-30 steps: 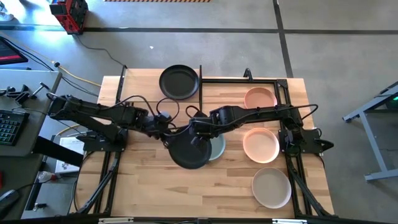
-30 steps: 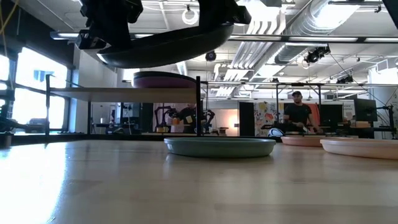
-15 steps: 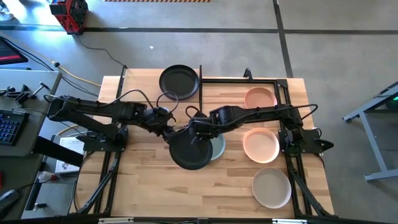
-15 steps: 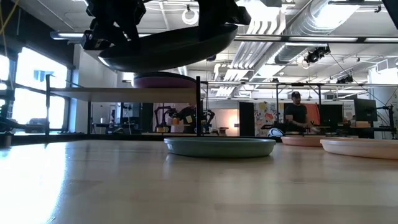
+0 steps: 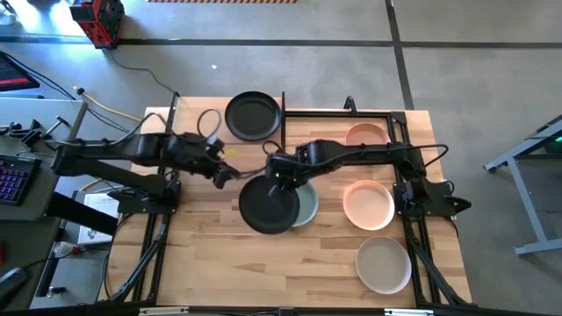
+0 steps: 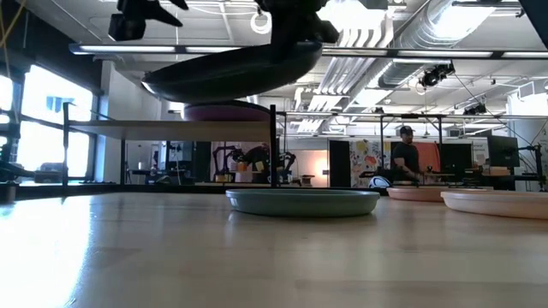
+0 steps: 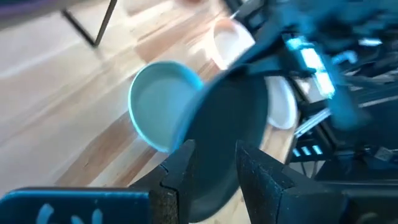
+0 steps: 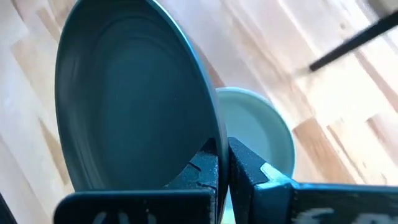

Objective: Place and stack plates onto a shelf
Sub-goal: Stack the black plate on top of the black plate on the shelf

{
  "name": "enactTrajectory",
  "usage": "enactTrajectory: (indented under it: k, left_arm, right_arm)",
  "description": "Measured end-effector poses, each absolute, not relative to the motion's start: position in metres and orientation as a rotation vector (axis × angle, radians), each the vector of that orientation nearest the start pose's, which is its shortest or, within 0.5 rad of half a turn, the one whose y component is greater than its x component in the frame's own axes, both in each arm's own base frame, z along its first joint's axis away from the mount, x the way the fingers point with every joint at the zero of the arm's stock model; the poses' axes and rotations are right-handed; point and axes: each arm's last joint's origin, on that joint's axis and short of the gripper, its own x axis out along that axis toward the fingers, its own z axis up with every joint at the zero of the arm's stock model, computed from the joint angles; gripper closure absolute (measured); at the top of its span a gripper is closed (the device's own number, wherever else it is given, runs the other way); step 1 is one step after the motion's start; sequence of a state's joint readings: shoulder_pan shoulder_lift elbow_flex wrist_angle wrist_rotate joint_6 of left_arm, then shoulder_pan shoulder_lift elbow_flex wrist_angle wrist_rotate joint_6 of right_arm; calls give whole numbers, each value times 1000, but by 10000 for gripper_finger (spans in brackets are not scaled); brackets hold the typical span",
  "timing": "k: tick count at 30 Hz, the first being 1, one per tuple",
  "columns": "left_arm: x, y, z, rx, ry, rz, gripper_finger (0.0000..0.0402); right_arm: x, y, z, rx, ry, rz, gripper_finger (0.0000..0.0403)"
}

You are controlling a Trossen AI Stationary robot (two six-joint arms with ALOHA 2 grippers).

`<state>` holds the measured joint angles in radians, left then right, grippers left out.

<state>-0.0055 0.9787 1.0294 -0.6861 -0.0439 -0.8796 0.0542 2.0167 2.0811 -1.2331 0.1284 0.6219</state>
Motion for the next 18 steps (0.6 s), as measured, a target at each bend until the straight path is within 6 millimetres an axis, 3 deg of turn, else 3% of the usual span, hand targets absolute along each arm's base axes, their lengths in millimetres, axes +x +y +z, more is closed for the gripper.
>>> enactTrajectory:
  k: [8,18]
  left_arm:
    - [168,1,353,-736,488,272,298]
    - [152,6,362,-572,391,364,298]
  right_arm:
    - [421,-30,333,508,1011,-371,402]
    - [416,-115,340,613,851,-473,402]
